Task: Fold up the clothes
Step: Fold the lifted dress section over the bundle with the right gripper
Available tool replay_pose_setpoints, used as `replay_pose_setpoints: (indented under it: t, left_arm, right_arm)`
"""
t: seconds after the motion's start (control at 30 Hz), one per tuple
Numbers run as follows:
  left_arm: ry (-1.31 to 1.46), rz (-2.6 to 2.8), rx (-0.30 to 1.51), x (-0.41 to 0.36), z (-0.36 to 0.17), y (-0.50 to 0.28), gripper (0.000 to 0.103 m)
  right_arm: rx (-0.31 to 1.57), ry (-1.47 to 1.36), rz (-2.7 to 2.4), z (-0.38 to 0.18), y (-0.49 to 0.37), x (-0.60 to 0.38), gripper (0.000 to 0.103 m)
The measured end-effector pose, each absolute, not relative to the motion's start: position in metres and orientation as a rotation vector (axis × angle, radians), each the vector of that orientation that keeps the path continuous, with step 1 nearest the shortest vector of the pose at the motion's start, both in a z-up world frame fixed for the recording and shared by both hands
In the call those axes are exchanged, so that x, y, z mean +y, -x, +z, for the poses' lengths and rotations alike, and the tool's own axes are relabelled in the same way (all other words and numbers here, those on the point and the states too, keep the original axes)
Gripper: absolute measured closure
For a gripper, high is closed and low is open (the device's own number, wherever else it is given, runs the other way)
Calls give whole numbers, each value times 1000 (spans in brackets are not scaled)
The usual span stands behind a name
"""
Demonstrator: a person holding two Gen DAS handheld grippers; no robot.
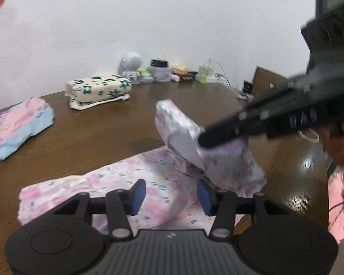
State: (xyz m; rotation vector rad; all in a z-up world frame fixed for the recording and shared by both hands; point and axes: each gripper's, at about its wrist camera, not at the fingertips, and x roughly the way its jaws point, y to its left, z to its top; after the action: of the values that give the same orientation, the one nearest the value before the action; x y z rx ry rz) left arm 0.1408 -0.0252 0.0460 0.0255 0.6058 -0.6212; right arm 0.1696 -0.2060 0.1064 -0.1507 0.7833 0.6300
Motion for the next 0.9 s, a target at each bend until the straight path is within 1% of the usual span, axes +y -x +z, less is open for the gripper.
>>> replay_pose_setpoints:
  t: [0.17,0.23,0.3,0.63,0.73,0.77,0.9]
  left_arm:
    - [29,-590,594,-8,49,-144,54]
    - [53,-574,590,-3,48,-144,56]
    - [72,-562,589,1,47,-144,57]
    - [88,-552,609,3,43,-147,56]
    - [90,-547,611,3,43,-147,56]
    - [93,-545,612,4,43,-147,56]
    - [109,-535,617,6,42,-149,55]
  right_arm:
    - [832,166,633,93,-174,-194,101]
    - [847,169,634,87,-175,-190,101]
    - [859,172,638,83,-175,-186,101]
    - [896,174,644,69,-175,-176,100]
    - [893,168,650,67,-172,-176,97]
    - [891,159,657,67,-171,-177,92]
    - [840,99,671,74,-155,-185,90]
